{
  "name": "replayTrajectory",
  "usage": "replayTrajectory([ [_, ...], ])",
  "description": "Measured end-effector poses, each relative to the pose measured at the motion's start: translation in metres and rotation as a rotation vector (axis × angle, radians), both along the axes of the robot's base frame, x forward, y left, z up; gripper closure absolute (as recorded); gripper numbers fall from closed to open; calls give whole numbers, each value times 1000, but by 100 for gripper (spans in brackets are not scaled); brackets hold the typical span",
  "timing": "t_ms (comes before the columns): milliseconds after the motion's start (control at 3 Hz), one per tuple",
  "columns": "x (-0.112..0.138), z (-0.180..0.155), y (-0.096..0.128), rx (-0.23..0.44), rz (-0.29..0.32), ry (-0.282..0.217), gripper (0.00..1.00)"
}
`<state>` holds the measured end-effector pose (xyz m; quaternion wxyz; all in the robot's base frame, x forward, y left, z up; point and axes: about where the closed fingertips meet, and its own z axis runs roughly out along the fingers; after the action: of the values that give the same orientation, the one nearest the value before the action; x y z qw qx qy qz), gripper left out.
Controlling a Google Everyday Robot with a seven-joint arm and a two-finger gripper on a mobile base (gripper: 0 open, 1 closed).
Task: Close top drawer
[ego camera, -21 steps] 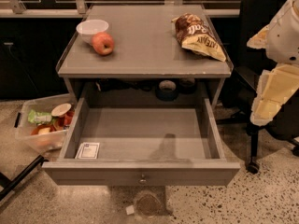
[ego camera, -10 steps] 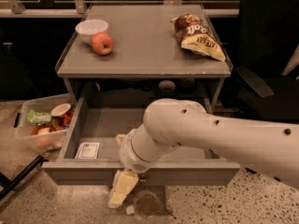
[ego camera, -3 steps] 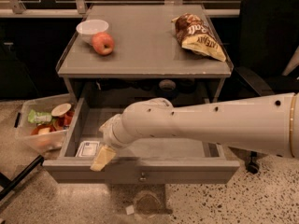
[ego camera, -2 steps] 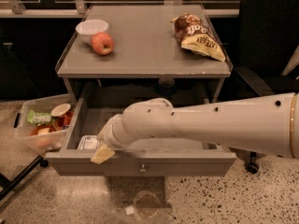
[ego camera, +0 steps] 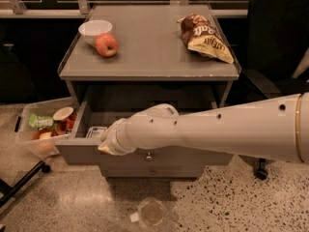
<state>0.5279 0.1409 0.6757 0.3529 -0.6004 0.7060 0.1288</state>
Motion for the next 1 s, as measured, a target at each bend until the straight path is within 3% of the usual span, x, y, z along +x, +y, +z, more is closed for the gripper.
replayTrajectory([
  [333,9,8,-3,24,-56,-66,100],
  [1000,13,17,-8,73,-103,-118,100],
])
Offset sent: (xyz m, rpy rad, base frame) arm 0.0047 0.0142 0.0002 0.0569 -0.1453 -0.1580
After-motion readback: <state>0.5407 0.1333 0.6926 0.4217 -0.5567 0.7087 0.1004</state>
